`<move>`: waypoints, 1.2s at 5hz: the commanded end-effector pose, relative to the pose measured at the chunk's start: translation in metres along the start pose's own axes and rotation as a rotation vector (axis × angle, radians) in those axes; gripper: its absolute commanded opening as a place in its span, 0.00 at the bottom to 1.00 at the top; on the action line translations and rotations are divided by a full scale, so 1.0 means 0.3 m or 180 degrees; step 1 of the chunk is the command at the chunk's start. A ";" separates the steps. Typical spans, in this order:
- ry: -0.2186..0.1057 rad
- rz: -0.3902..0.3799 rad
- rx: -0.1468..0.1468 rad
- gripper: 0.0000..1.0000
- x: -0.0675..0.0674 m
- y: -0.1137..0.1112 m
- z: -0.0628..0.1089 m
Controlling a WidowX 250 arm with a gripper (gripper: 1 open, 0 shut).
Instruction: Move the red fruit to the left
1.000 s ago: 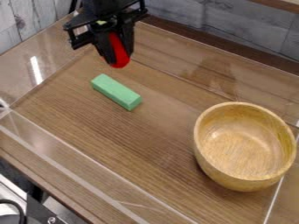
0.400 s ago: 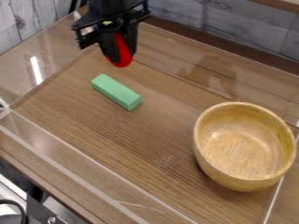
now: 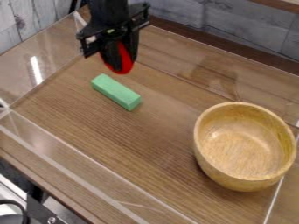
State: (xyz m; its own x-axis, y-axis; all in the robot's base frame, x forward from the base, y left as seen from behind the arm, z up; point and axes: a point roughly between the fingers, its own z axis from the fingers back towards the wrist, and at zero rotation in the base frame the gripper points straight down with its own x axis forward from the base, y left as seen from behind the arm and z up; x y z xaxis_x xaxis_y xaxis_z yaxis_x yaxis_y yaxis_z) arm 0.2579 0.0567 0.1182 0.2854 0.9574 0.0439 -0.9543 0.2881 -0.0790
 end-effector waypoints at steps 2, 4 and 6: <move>-0.0130 0.0082 -0.0111 0.00 0.086 -0.008 0.021; -0.0242 0.0505 -0.0091 0.00 0.215 -0.038 0.024; -0.0372 0.0800 -0.0020 0.00 0.320 -0.071 -0.048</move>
State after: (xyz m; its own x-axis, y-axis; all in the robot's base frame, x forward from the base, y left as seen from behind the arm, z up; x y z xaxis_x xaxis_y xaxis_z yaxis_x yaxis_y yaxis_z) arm 0.2977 0.1368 0.0895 0.0395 0.9940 0.1016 -0.9979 0.0444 -0.0468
